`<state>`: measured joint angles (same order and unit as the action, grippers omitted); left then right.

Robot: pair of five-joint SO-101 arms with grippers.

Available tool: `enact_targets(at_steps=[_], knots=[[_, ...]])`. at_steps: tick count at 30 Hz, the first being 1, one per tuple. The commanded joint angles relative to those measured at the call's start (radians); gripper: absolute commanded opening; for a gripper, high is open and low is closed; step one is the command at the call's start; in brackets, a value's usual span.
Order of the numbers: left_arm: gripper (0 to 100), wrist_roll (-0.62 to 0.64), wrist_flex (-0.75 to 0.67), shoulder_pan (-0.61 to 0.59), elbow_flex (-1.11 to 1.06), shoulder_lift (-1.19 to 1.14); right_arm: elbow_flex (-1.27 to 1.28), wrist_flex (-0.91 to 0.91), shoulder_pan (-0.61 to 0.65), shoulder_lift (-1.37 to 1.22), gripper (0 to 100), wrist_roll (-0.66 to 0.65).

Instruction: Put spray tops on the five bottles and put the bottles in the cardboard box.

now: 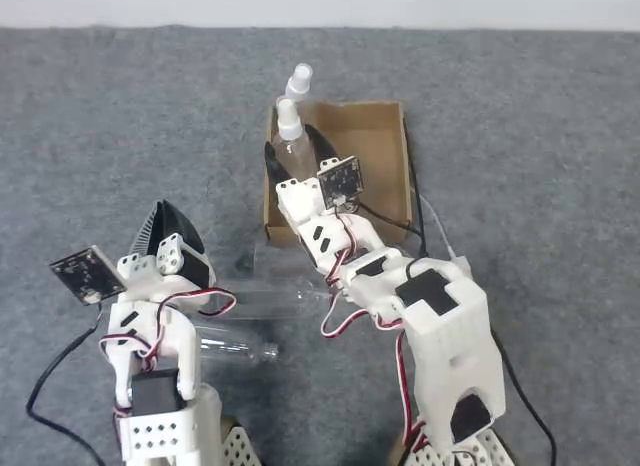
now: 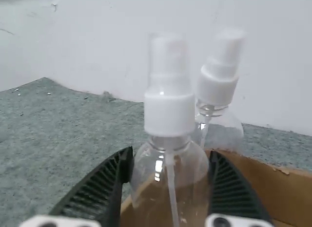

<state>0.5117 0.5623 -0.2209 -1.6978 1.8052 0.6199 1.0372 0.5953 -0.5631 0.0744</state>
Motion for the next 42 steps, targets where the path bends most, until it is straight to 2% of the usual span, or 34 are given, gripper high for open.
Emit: enact_targets(at_steps=[1,7,11,16,19,42], knots=[[2,-0.009,0.005,-0.003,0.013,0.017,-0.043,-0.015,-0.018,0.018,18.1,0.003],[1,-0.009,0.005,-0.003,0.013,0.017,-0.04,-0.016,-0.012,0.018,18.2,-0.071],[1,-0.009,0.005,-0.003,0.013,0.015,-0.04,-0.038,-0.012,0.019,18.4,-0.075],[1,-0.009,0.005,-0.003,0.013,0.015,-0.041,-0.157,-0.01,0.047,29.4,-0.061],[1,-0.009,0.005,-0.003,0.013,0.015,-0.04,-0.176,-0.013,0.068,28.6,-0.012],[1,-0.009,0.005,-0.003,0.013,0.015,0.184,-0.177,-0.015,0.314,28.6,-0.012]])
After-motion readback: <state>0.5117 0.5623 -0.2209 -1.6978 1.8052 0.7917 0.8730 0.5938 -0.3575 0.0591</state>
